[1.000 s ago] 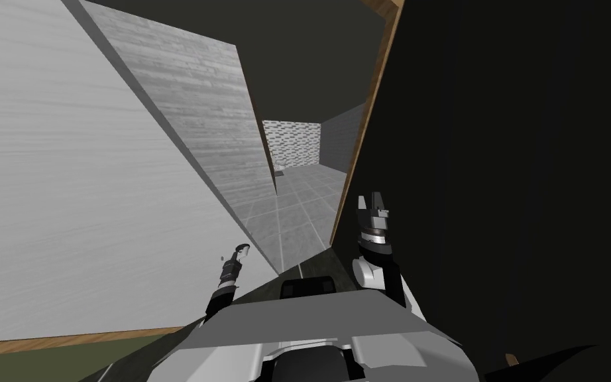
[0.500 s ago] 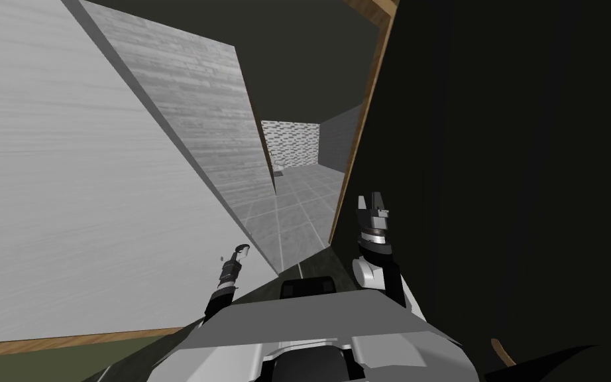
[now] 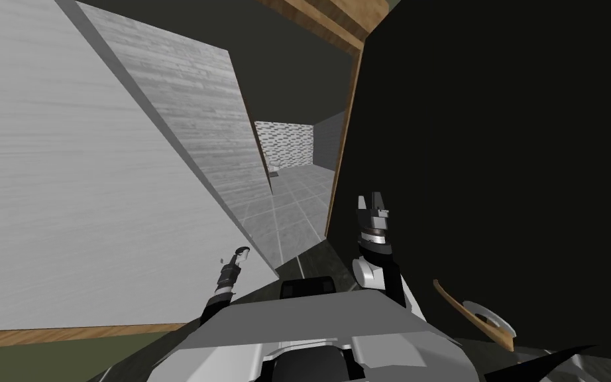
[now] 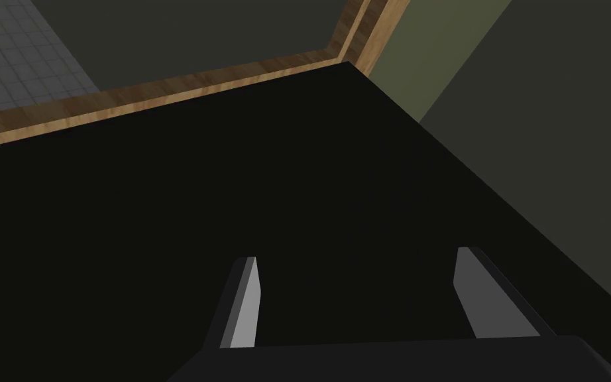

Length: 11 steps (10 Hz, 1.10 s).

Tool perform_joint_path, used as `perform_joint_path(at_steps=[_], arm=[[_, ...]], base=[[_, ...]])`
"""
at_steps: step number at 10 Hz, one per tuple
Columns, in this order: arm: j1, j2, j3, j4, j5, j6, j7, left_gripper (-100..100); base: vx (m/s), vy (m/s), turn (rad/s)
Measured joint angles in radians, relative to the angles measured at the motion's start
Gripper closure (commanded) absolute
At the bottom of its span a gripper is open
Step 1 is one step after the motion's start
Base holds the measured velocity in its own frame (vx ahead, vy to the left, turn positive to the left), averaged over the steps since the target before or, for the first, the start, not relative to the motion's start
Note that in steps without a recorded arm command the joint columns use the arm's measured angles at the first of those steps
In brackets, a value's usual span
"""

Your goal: Pull the door open

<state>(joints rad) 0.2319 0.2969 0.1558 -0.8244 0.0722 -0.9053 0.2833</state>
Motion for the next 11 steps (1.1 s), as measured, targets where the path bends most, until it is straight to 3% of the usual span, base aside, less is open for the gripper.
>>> perform_joint_path(at_steps=[6,11], arm=[[0.052,0.028,-0.036,-0.016,-0.021,-0.039,0.045,100],[0.093,0.061,-0.063,0.015,-0.040,-0.136,0.087,100]], base=[[-0.176,0.022,-0.107],[-0.218,0.031,-0.147]])
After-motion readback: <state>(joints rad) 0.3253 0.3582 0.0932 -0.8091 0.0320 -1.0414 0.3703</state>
